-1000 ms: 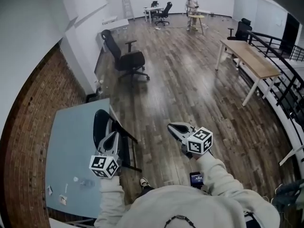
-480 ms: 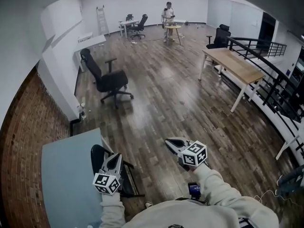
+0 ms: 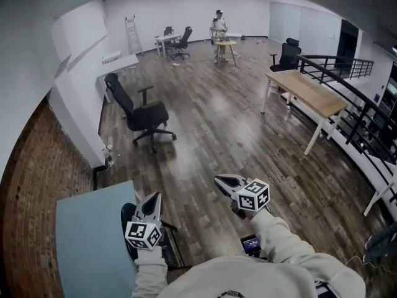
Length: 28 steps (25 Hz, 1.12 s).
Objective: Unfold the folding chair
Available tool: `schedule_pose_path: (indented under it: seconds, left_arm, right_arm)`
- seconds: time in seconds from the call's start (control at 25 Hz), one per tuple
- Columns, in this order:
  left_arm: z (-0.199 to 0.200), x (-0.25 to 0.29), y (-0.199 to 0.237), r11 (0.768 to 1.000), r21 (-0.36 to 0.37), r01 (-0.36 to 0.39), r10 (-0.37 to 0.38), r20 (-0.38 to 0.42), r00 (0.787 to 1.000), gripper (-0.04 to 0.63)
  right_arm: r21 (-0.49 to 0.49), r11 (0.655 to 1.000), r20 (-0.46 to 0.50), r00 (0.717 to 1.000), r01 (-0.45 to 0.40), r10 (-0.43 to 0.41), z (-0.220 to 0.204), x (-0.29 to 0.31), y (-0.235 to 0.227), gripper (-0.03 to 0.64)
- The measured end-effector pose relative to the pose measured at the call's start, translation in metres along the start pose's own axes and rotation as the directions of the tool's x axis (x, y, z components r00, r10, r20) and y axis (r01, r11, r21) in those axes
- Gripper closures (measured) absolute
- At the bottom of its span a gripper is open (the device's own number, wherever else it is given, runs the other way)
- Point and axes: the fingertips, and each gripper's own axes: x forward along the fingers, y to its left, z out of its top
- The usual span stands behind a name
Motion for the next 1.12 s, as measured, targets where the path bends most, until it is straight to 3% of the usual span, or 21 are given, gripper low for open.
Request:
schedule_pose_path:
  seconds: [0.16, 0.36, 0.4, 0.48, 0.56, 0.68, 0.72, 0.8, 0.88, 0.92, 0.96, 1.12]
  left_arm:
    - [-0.01, -0.02, 0.015, 0.997, -0.028, -0.072, 0.073, 0.032, 0.997, 0.591]
    - [-0.042, -0.062, 0.058, 0.976, -0.055, -0.211, 0.209, -0.037, 0.977, 0.584]
    - [-0.049, -0.069, 0.071, 0.967, -0.058, -0.25, 0.247, -0.054, 0.968, 0.554]
    - [-0.067, -0.082, 0.098, 0.945, -0.065, -0.319, 0.311, -0.108, 0.944, 0.367]
    - [-0.101, -0.1, 0.12, 0.925, -0.038, -0.378, 0.361, -0.222, 0.906, 0.248]
    - [-0.166, -0.145, 0.156, 0.884, 0.044, -0.465, 0.438, -0.423, 0.794, 0.189]
    - [-0.187, -0.162, 0.169, 0.866, 0.045, -0.498, 0.458, -0.472, 0.753, 0.175]
    - [-0.227, -0.194, 0.193, 0.826, 0.009, -0.564, 0.475, -0.551, 0.686, 0.164]
    - [-0.266, -0.21, 0.209, 0.811, -0.024, -0.585, 0.446, -0.622, 0.644, 0.157]
    - [-0.281, -0.212, 0.213, 0.811, -0.035, -0.584, 0.428, -0.645, 0.633, 0.153]
    - [-0.292, -0.212, 0.217, 0.812, -0.041, -0.582, 0.418, -0.655, 0.629, 0.152]
    - [-0.322, -0.219, 0.229, 0.826, -0.01, -0.563, 0.4, -0.694, 0.599, 0.153]
  right_arm:
    - [-0.01, 0.999, -0.022, 0.998, -0.051, 0.051, -0.004, 0.023, 0.007, 0.609]
    - [0.029, 0.996, -0.091, 0.992, -0.09, 0.092, -0.044, 0.066, 0.018, 0.609]
    - [0.043, 0.994, -0.126, 0.987, -0.096, 0.1, -0.057, 0.081, 0.021, 0.609]
    - [0.091, 0.991, -0.221, 0.968, -0.099, 0.117, -0.094, 0.117, 0.027, 0.576]
    - [0.146, 0.984, -0.34, 0.929, -0.102, 0.147, -0.147, 0.148, 0.043, 0.477]
    - [0.214, 0.97, -0.505, 0.838, -0.112, 0.208, -0.247, 0.193, 0.08, 0.425]
    - [0.252, 0.96, -0.555, 0.794, -0.124, 0.248, -0.285, 0.206, 0.097, 0.418]
    - [0.36, 0.921, -0.638, 0.68, -0.151, 0.361, -0.367, 0.225, 0.14, 0.393]
    - [0.45, 0.882, -0.684, 0.581, -0.138, 0.44, -0.439, 0.243, 0.176, 0.366]
    - [0.478, 0.871, -0.696, 0.557, -0.113, 0.454, -0.467, 0.253, 0.187, 0.36]
    - [0.493, 0.866, -0.702, 0.551, -0.081, 0.452, -0.489, 0.263, 0.195, 0.355]
    - [0.491, 0.87, -0.722, 0.578, 0.042, 0.38, -0.54, 0.304, 0.212, 0.344]
